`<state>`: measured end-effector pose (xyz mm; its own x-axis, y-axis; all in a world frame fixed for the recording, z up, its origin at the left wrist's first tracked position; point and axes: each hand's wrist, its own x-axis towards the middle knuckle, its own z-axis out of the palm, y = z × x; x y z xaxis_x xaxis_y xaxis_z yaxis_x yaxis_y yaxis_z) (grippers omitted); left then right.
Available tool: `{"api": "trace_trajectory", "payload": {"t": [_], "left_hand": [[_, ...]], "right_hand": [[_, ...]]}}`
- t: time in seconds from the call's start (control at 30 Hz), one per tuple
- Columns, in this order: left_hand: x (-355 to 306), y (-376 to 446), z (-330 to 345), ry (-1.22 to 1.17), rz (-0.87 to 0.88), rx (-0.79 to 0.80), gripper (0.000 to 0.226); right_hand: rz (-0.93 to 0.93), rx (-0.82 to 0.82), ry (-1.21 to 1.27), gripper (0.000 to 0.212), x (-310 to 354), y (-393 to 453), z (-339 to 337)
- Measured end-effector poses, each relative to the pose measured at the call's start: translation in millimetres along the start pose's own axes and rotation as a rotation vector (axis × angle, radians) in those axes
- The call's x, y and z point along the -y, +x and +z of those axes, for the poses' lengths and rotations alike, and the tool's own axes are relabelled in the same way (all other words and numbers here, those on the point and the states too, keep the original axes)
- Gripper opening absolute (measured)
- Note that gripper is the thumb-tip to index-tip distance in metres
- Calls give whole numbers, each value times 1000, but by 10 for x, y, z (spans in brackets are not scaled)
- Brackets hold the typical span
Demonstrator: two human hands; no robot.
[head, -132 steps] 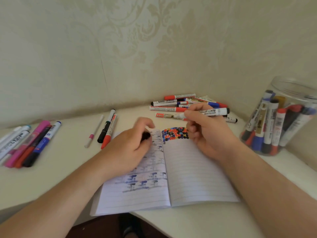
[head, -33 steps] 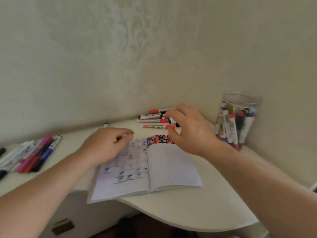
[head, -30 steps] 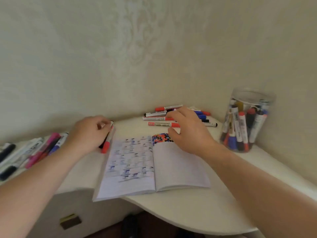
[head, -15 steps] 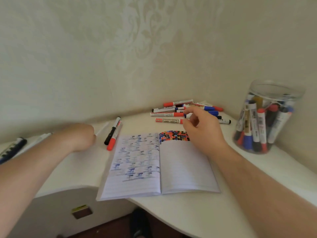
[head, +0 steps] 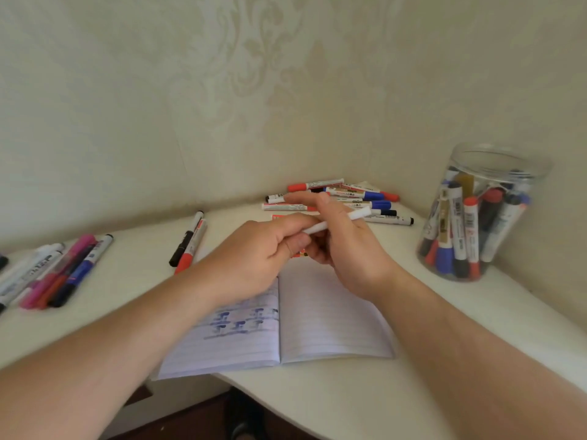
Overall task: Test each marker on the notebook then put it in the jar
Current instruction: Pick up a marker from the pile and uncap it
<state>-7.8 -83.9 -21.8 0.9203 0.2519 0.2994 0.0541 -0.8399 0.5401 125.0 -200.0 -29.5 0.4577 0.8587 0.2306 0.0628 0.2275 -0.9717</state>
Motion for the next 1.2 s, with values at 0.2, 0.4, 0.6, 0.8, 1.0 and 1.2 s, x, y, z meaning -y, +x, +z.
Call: {"api": "trace_trajectory", "payload": {"t": [0.2,0.4,0.6,0.8,1.0,1.2], "left_hand": [[231,11,-15,8,-97,-54,32],[475,-208,22,228,-155,41,23],[566,-279,72,245,-82,63,36],[549,-265,78,263,-94,90,41],[537,-257,81,258,-85,74,44],[551,-265,86,257,-82,70,44]], "right_hand": [[44,-116,77,42,27,88,-65],[93,-234,-55,27,9,174,-166],[95,-150,-422,15,-194,156,-86],[136,-198,-535,21,-278,164,-33],[169,-205,-532,25,-331,187,-21],[162,-201,-547,25,-328,182,-5]]}}
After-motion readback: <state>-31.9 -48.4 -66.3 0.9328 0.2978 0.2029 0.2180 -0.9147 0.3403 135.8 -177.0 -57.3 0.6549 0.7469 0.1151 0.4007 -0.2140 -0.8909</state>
